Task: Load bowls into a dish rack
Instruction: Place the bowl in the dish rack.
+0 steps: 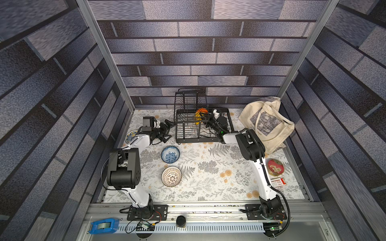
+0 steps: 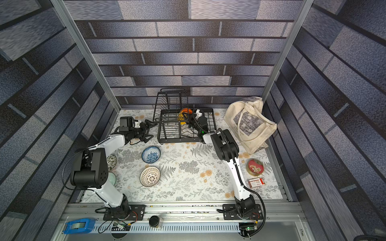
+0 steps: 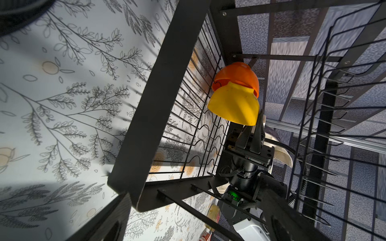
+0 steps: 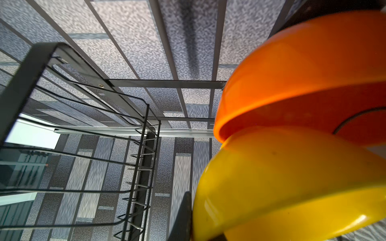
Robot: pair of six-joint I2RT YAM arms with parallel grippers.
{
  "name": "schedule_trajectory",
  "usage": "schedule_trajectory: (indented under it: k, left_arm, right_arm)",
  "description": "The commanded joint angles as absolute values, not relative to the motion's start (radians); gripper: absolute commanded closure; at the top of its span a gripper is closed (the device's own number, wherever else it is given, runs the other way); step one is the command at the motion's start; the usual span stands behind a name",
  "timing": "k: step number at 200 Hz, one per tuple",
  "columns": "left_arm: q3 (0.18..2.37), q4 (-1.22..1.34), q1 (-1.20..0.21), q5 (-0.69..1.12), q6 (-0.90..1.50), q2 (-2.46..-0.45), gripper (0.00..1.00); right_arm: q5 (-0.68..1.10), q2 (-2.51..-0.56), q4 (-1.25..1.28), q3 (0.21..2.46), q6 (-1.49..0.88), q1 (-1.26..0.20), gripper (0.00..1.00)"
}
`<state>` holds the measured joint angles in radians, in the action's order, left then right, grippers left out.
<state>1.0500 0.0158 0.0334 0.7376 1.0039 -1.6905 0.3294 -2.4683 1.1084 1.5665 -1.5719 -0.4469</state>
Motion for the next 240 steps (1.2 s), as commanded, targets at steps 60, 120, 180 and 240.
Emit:
schedule_trajectory:
  k: [60, 120, 180, 240]
  left_arm:
    - [1.058, 0.021, 0.037, 0.765, 1.020, -1.698, 0.00]
    - [1.057, 0.022, 0.037, 0.769, 1.023, -1.696, 0.00]
    - [1.057, 0.020, 0.037, 0.767, 1.023, -1.697, 0.00]
    - [1.055, 0.019, 0.037, 0.767, 1.023, -1.695, 0.00]
  right_arm:
    - [0.299, -2.503, 1.203, 1.613, -1.603, -0.460, 1.00]
    - [0.219, -2.481, 1.114, 1.555, -1.669, -0.463, 0.96]
    - [0.180, -2.441, 1.059, 1.505, -1.704, -0.462, 0.91]
    - [0.154, -2.402, 1.020, 1.460, -1.730, -0.462, 0.86]
